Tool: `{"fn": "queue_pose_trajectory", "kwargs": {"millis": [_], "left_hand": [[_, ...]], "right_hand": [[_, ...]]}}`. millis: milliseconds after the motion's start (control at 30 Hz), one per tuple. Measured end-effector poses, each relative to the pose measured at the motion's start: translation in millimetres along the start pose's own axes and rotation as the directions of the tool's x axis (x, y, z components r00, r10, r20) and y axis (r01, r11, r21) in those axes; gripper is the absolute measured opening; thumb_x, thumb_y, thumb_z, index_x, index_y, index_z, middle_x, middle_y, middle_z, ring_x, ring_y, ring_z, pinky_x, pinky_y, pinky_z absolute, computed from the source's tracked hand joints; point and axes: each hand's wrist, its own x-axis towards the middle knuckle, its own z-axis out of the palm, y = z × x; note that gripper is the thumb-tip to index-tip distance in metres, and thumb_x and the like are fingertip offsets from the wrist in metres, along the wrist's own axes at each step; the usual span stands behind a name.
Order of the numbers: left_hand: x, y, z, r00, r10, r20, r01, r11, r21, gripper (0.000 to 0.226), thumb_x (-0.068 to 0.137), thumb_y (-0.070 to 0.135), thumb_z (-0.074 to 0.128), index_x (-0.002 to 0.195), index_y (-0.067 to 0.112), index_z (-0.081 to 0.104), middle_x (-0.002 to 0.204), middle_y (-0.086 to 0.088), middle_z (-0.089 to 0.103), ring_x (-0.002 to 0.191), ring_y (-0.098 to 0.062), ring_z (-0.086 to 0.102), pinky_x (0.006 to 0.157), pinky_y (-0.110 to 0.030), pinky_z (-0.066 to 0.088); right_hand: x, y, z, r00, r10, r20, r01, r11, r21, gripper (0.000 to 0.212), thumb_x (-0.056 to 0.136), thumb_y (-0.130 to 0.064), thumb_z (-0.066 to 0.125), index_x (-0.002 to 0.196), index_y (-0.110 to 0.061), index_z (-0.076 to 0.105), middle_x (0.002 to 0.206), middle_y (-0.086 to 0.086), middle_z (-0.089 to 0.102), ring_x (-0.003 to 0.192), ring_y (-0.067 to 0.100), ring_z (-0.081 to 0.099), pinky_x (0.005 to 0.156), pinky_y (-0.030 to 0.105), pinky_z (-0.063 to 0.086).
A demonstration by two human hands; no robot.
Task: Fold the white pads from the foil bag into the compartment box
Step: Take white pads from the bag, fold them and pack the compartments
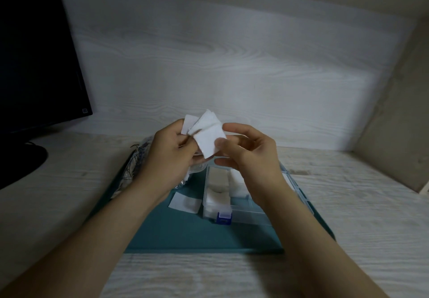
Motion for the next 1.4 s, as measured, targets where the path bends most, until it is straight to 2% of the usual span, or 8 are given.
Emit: {"fn": "queue_pose_trajectory", "kwargs": {"millis": [333, 567, 667, 800, 933, 1000, 1300, 1400], "left_hand": [[0, 3, 2, 0.997, -0.071, 0.022, 0.072, 0.995, -0.066, 0.03, 0.115, 0.021, 0.041, 0.124, 0.01, 0.068, 0.123, -0.01, 0.076, 0.111, -0.027, 0.076, 0.089, -0.04, 0.064], [-3, 4, 3, 0.999, -0.006, 0.048, 0.007, 1.0, -0.014, 0.024, 0.106, 0.014, 0.061, 0.129, 0.011, 0.069, 0.113, -0.006, 0.08, 0.107, -0.023, 0.077, 0.089, -0.038, 0.064], [-2, 0, 2, 0.998, 0.042, -0.046, -0.039, 0.997, 0.06, 0.021, 0.104, 0.007, 0.064, 0.123, 0.01, 0.071, 0.105, -0.006, 0.081, 0.101, -0.024, 0.079, 0.089, -0.045, 0.065], [2, -2, -5, 0.98, 0.097, -0.172, -0.087, 0.994, 0.065, 0.014, 0.104, 0.007, 0.063, 0.114, 0.009, 0.072, 0.099, -0.006, 0.081, 0.098, -0.021, 0.079, 0.085, -0.042, 0.065], [4, -3, -7, 0.976, 0.07, -0.206, -0.065, 0.997, 0.033, 0.01, 0.104, 0.007, 0.064, 0.107, 0.009, 0.072, 0.094, -0.006, 0.081, 0.096, -0.019, 0.079, 0.083, -0.037, 0.066], [5, -5, -7, 0.977, 0.065, -0.204, -0.059, 0.998, 0.039, 0.01, 0.104, 0.008, 0.064, 0.109, 0.008, 0.072, 0.096, -0.005, 0.081, 0.098, -0.018, 0.079, 0.084, -0.038, 0.065], [5, -8, -7, 0.979, 0.053, -0.196, -0.039, 0.996, 0.077, 0.011, 0.104, 0.009, 0.064, 0.112, 0.005, 0.071, 0.099, -0.003, 0.081, 0.102, -0.017, 0.078, 0.085, -0.04, 0.066], [4, -6, -7, 0.979, 0.056, -0.198, -0.043, 0.997, 0.071, 0.012, 0.104, 0.009, 0.065, 0.114, 0.007, 0.072, 0.099, 0.0, 0.081, 0.1, -0.015, 0.078, 0.084, -0.035, 0.065]], "right_hand": [[1, 0, 0, 0.993, 0.025, -0.113, -0.029, 0.999, -0.028, 0.027, 0.092, 0.001, 0.075, 0.117, -0.009, 0.072, 0.089, 0.011, 0.08, 0.081, 0.027, 0.079, 0.071, 0.035, 0.066], [1, 2, 0, 0.992, 0.034, -0.123, -0.041, 0.998, -0.05, 0.028, 0.091, -0.001, 0.078, 0.116, -0.011, 0.071, 0.088, 0.012, 0.08, 0.079, 0.026, 0.078, 0.07, 0.033, 0.065], [1, 6, 0, 0.987, -0.053, -0.148, 0.015, 0.969, -0.248, 0.018, 0.087, -0.005, 0.078, 0.102, -0.013, 0.07, 0.079, 0.006, 0.074, 0.071, 0.017, 0.07, 0.064, 0.026, 0.059], [-4, 8, 6, 0.927, -0.236, 0.292, 0.369, 0.717, -0.591, 0.01, 0.081, -0.012, 0.077, 0.077, -0.021, 0.075, 0.072, -0.015, 0.072, 0.071, 0.005, 0.065, 0.072, 0.024, 0.052], [-17, 20, 17, 0.786, -0.058, 0.615, 0.616, 0.147, -0.774, 0.016, 0.078, -0.046, 0.07, 0.082, -0.031, 0.076, 0.078, -0.018, 0.069, 0.095, 0.013, 0.045, 0.09, 0.039, 0.038], [-23, 24, 21, 0.777, 0.018, 0.629, 0.629, 0.002, -0.777, 0.02, 0.077, -0.048, 0.065, 0.078, -0.029, 0.07, 0.072, -0.012, 0.062, 0.095, 0.019, 0.038, 0.086, 0.042, 0.035], [-23, 27, 26, 0.743, 0.065, 0.667, 0.661, 0.086, -0.745, 0.019, 0.086, -0.032, 0.068, 0.102, -0.034, 0.077, 0.083, -0.016, 0.067, 0.096, 0.015, 0.043, 0.088, 0.04, 0.031], [-24, 24, 26, 0.735, 0.082, 0.673, 0.64, 0.244, -0.728, 0.024, 0.079, -0.027, 0.066, 0.098, -0.033, 0.079, 0.083, -0.015, 0.073, 0.092, 0.013, 0.059, 0.093, 0.041, 0.042]]}}
